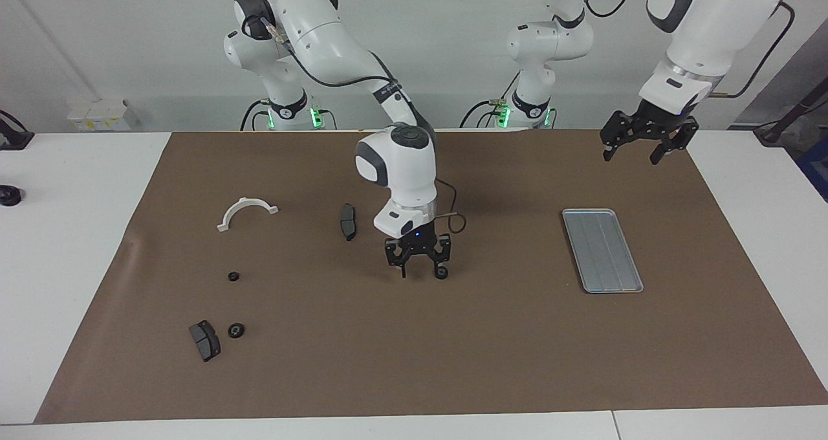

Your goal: Pick bearing gear from pile to tray

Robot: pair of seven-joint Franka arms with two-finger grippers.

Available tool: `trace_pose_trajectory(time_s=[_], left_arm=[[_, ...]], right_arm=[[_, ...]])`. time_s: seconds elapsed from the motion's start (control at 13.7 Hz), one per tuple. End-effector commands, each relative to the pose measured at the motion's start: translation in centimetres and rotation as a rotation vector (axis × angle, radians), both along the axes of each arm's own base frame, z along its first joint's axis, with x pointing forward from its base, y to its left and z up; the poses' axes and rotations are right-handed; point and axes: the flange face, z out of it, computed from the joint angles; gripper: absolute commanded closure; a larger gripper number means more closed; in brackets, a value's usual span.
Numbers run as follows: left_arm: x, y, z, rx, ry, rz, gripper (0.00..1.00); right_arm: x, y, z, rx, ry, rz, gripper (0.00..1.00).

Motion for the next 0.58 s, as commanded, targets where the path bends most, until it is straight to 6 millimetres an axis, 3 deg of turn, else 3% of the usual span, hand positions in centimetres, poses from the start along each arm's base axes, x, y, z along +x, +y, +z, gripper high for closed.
trace_pose_trajectory(time_s=[0.0, 0.15, 0.29, 0.37, 0.51], left_arm=[[0.3, -6.8, -4.8, -0.024, -0.023, 0.137, 0.00], [1.0, -12.8, -9.1, -0.070, -0.039, 0.255, 0.00], [1.0, -15.3, -11.1, -0.070, -0.048, 0.247, 0.00], [0.6, -18.8, -13.5, -0.041, -0.046, 0.240, 0.00], [1.7, -24.8, -17.5, 0.002, -0.102, 0.326, 0.00]], right_arm=[[2.0, -5.8, 1.1, -0.038, 0.012, 0.012, 0.25], [3.7, -11.9, 0.2, -0.074, 0.034, 0.016, 0.25], [4.9, -17.9, -0.2, -0.107, 0.049, 0.035, 0.25], [5.4, -20.4, -0.2, -0.118, 0.051, 0.038, 0.26], [6.0, -24.9, -0.3, -0.141, 0.060, 0.049, 0.26]])
